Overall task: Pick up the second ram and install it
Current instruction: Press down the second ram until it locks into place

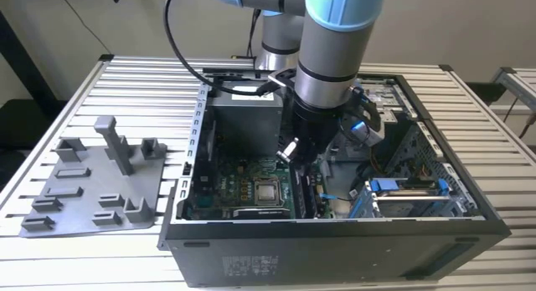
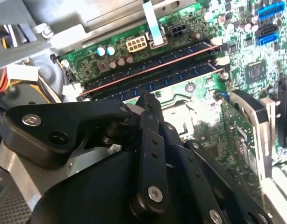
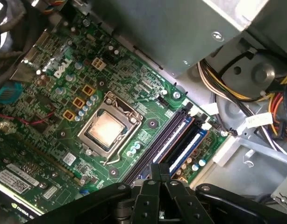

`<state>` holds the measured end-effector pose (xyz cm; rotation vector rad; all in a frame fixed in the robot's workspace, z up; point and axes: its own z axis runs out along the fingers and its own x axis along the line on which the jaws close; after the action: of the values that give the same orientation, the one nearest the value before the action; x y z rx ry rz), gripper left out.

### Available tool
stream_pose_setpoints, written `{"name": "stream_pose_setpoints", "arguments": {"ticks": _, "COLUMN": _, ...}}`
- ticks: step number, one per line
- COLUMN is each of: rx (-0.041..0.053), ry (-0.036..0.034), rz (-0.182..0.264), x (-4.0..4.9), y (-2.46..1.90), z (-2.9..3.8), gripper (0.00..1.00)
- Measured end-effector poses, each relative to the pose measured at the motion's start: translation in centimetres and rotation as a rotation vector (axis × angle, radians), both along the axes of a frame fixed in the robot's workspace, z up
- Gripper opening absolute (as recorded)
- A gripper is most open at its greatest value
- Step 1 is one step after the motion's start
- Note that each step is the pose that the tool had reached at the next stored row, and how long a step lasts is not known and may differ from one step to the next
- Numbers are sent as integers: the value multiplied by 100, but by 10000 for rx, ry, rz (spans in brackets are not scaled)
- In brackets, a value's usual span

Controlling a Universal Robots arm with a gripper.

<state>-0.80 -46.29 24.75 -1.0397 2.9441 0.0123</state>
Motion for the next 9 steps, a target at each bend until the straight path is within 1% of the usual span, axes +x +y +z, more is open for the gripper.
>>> {"name": "stream_pose_setpoints", "arguments": {"ticks": 9, "rx": 29, "ry": -11, "rz": 1636, "x": 0, "y": 0, "z": -2, "gripper": 11}}
